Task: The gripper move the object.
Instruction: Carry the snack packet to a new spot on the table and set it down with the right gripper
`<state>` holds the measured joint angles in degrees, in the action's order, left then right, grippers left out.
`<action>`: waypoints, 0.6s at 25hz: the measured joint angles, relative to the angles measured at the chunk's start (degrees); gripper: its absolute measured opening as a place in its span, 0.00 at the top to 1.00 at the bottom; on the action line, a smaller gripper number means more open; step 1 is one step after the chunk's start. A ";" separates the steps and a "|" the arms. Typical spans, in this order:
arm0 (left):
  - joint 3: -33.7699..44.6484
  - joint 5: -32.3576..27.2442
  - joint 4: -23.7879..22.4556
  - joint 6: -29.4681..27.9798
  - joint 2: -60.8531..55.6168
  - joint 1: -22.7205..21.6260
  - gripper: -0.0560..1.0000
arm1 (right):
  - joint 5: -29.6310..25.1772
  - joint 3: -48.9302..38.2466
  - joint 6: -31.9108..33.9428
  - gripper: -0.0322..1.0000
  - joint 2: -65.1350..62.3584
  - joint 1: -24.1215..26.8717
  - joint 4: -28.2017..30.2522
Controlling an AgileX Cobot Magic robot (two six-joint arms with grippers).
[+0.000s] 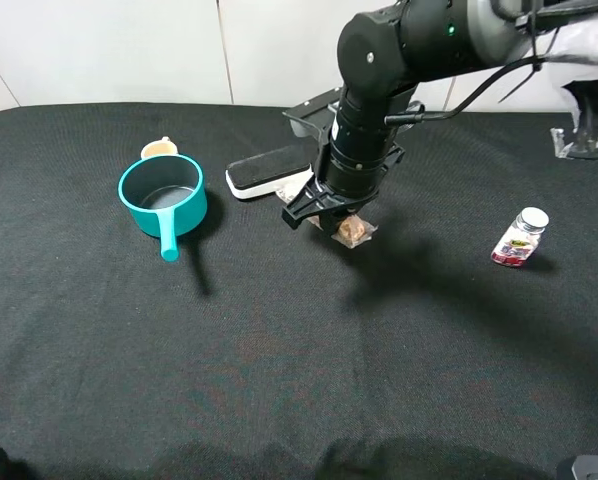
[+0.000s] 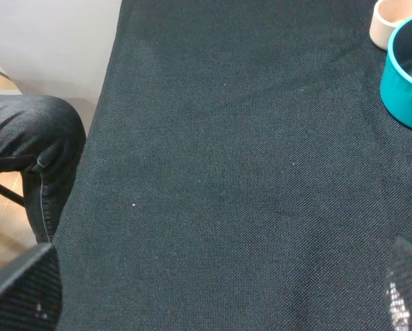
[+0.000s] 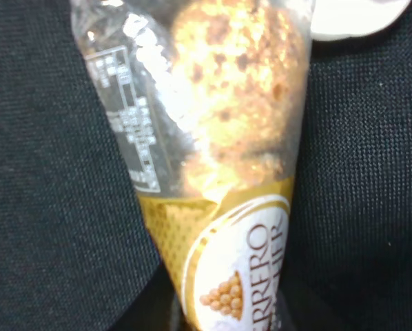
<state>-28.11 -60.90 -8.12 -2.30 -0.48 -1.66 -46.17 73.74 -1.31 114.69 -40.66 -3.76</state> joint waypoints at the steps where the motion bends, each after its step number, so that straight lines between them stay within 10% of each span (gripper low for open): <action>1: 0.00 0.00 0.00 0.00 0.00 0.00 0.01 | 0.05 0.00 0.00 0.84 0.39 0.00 0.07; 15: 0.00 0.00 0.00 0.00 0.00 0.00 0.01 | 1.97 0.00 -1.08 0.84 4.03 0.00 0.65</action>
<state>-28.11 -60.90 -8.12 -2.30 -0.48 -1.66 -44.20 73.74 -2.38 118.72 -40.66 -3.11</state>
